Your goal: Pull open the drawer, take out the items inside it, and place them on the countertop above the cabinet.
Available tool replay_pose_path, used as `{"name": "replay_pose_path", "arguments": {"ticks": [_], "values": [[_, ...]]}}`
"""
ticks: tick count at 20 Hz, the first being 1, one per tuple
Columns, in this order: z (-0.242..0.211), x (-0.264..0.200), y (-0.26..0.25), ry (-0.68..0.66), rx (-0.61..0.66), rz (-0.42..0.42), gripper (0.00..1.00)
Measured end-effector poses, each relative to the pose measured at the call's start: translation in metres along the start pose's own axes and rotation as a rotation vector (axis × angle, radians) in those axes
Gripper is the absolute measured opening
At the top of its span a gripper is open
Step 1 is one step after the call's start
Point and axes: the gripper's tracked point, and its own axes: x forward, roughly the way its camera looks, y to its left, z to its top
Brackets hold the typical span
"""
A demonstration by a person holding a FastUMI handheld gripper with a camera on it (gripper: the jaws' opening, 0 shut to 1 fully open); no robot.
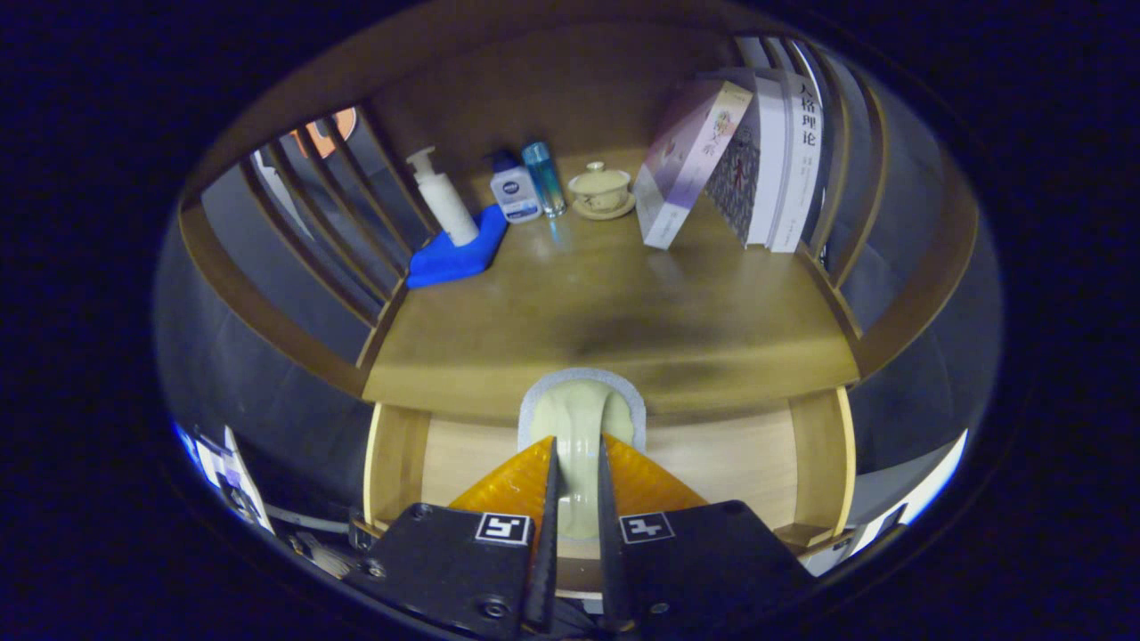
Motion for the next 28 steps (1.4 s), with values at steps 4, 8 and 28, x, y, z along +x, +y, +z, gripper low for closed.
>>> {"name": "replay_pose_path", "arguments": {"ticks": [4, 8, 28], "values": [[0.032, 0.025, -0.001, -0.01, 0.008, -0.008, 0.24], [0.064, 0.053, 0.001, -0.044, -0.002, -0.018, 0.24], [0.102, 0.069, 0.007, -0.363, -0.02, 0.064, 0.79]]}}
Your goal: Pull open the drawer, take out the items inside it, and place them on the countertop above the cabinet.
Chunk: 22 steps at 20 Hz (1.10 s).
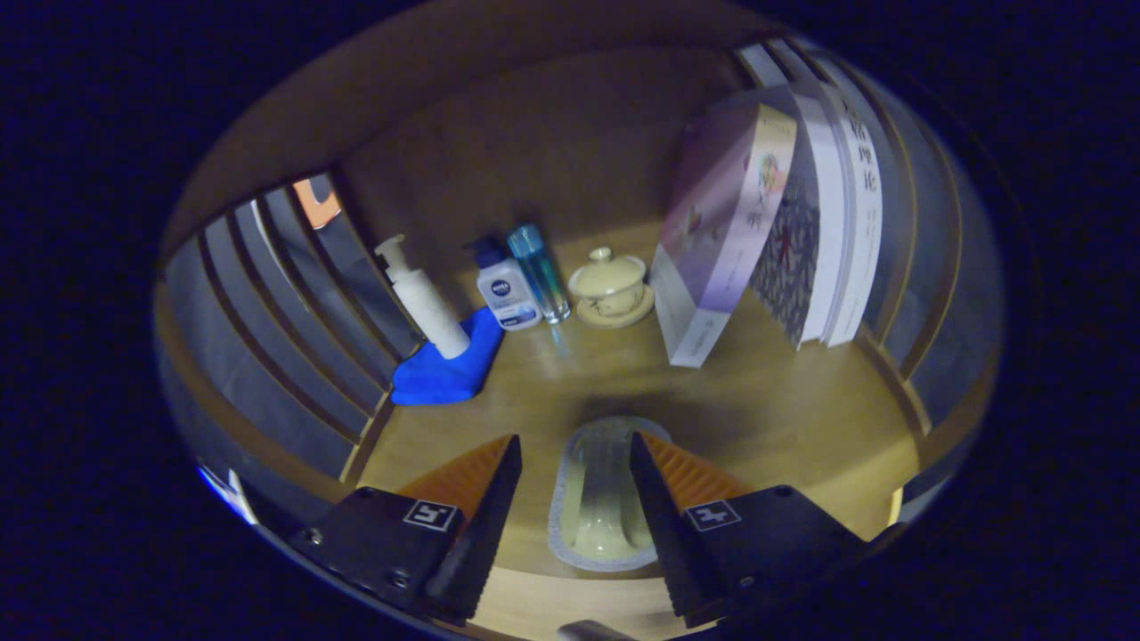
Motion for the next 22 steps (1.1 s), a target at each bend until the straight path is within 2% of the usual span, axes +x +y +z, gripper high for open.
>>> {"name": "replay_pose_path", "arguments": {"ticks": [2, 4, 7, 9, 15, 19, 22], "values": [[0.01, -0.022, 0.003, -0.103, -0.021, -0.017, 0.8], [0.014, -0.048, 0.014, -0.18, -0.016, 0.004, 0.8], [0.01, -0.091, 0.03, -0.26, -0.073, 0.026, 1.0], [0.008, -0.122, 0.041, -0.319, -0.132, 0.02, 1.0], [-0.025, -0.216, 0.073, -0.486, -0.182, 0.059, 1.0], [-0.072, -0.258, 0.074, -0.545, -0.188, 0.073, 0.99], [-0.115, -0.27, 0.055, -0.548, -0.171, 0.037, 0.99]]}}
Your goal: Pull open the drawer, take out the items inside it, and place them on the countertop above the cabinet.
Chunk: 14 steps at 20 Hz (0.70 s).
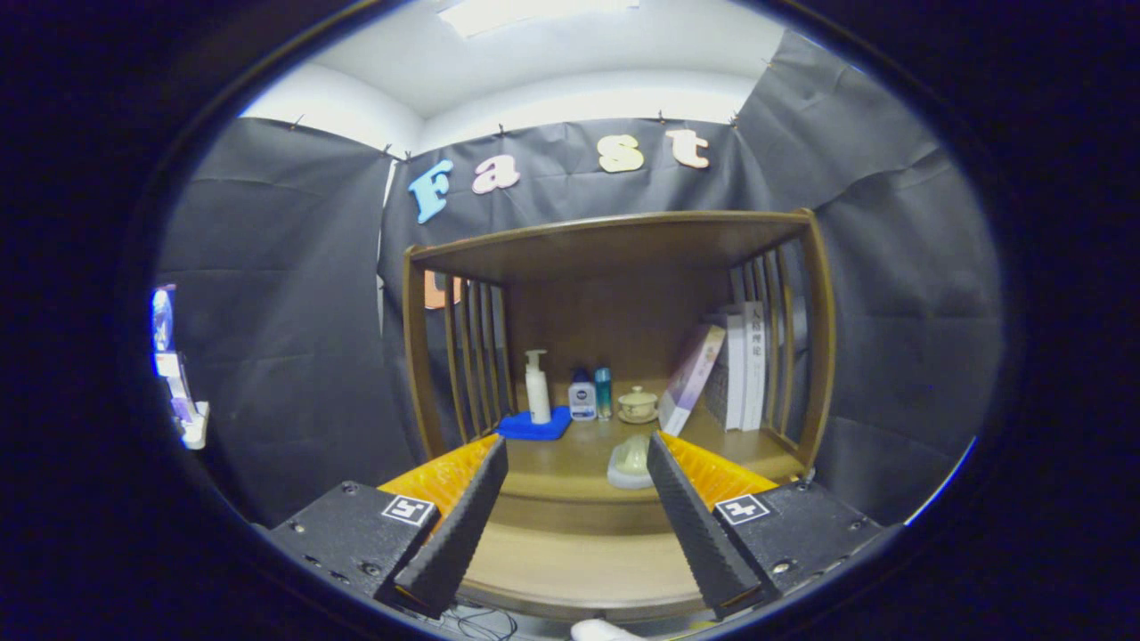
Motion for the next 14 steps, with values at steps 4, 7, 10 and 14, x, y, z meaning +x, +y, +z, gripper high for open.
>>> {"name": "replay_pose_path", "arguments": {"ticks": [4, 7, 10, 14], "values": [[-0.042, -0.033, -0.016, -0.012, -0.025, -0.065, 0.99], [-0.089, -0.046, -0.023, 0.02, -0.038, -0.096, 1.0], [-0.134, -0.056, -0.026, 0.065, -0.034, -0.106, 1.0], [-0.183, -0.055, -0.036, 0.131, -0.021, -0.124, 0.99]]}}
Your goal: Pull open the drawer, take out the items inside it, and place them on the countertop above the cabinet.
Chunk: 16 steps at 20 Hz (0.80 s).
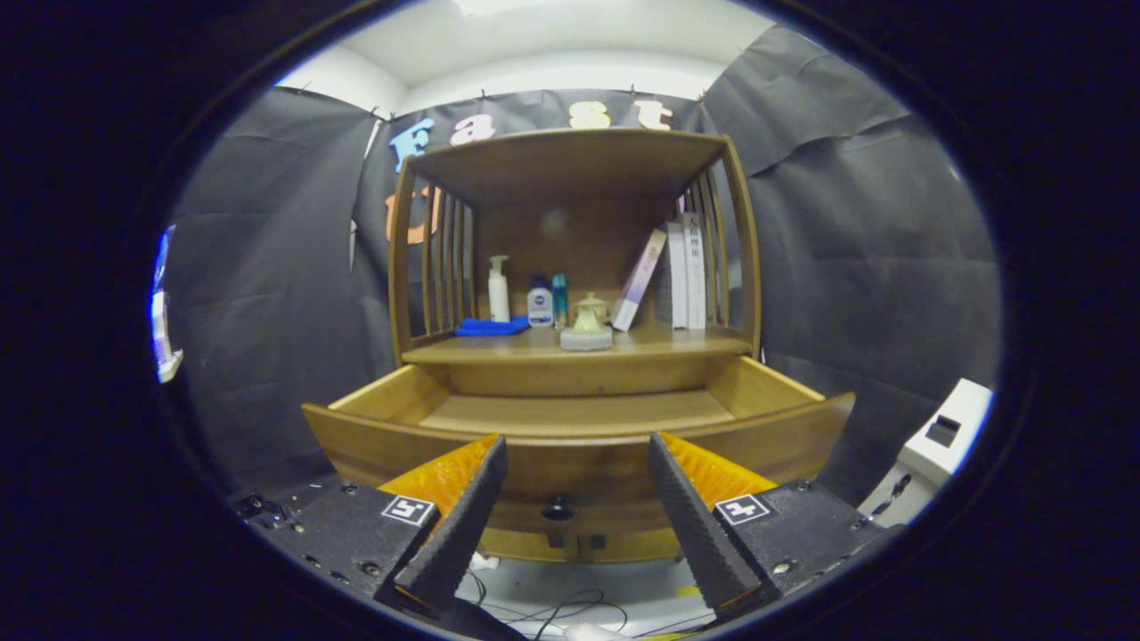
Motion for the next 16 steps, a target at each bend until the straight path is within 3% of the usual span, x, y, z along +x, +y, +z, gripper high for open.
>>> {"name": "replay_pose_path", "arguments": {"ticks": [4, 16], "values": [[-0.018, 0.013, 0.001, 0.049, 0.038, 0.001, 1.0], [-0.016, 0.034, 0.002, 0.039, 0.034, -0.034, 1.0]]}}
